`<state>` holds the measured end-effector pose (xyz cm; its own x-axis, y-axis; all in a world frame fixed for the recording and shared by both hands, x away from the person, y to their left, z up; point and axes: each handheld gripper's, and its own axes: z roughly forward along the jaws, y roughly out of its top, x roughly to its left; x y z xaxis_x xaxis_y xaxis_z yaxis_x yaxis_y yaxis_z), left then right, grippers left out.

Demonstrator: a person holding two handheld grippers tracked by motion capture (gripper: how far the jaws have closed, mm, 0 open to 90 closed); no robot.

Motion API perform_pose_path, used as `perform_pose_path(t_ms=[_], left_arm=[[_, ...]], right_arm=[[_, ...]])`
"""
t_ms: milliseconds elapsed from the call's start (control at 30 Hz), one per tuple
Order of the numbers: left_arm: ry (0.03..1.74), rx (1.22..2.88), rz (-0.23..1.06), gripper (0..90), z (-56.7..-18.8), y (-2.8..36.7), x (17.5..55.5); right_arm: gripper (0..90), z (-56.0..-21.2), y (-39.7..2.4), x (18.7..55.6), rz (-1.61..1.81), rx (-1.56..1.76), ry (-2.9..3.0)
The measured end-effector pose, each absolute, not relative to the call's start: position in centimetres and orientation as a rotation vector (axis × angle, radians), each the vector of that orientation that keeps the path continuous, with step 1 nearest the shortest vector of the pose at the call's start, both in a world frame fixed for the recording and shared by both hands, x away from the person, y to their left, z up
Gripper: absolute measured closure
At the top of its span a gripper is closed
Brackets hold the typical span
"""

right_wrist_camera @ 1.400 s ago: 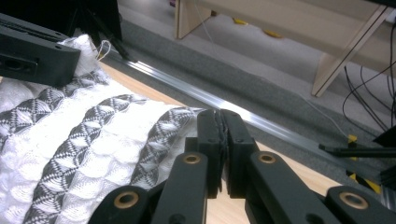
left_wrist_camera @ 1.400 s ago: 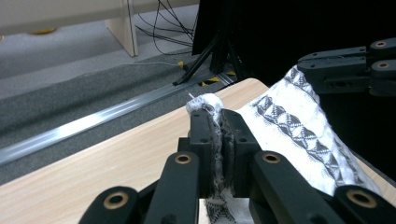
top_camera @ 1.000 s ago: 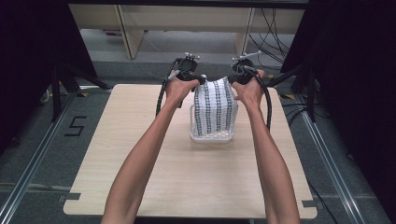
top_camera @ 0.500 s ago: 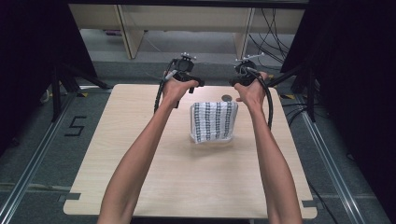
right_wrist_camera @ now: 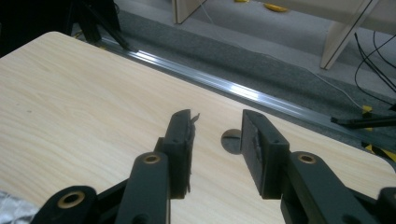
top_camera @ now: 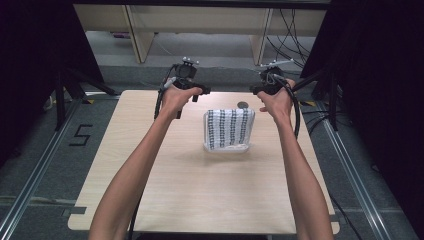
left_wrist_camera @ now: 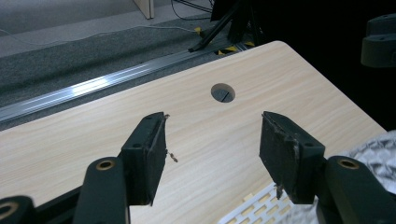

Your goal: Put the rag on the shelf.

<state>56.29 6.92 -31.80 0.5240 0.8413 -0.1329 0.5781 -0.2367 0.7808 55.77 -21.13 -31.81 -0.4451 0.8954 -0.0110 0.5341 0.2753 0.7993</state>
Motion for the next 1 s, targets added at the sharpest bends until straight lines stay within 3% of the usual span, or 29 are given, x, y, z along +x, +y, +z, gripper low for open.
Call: perform_pose_path(t_ms=[367,1000], left_arm=[[1.138,1.930,0.441,38.7,-31.0,8.9,54.1],[1.038,1.939,0.380,30.9,-33.1,10.7,49.2]], right_arm=[[57.7,-31.9,-22.3,54.1,1.079,1.271,2.088],[44.8,-32.6,-23.2,49.1,1.139,1.168,2.116]])
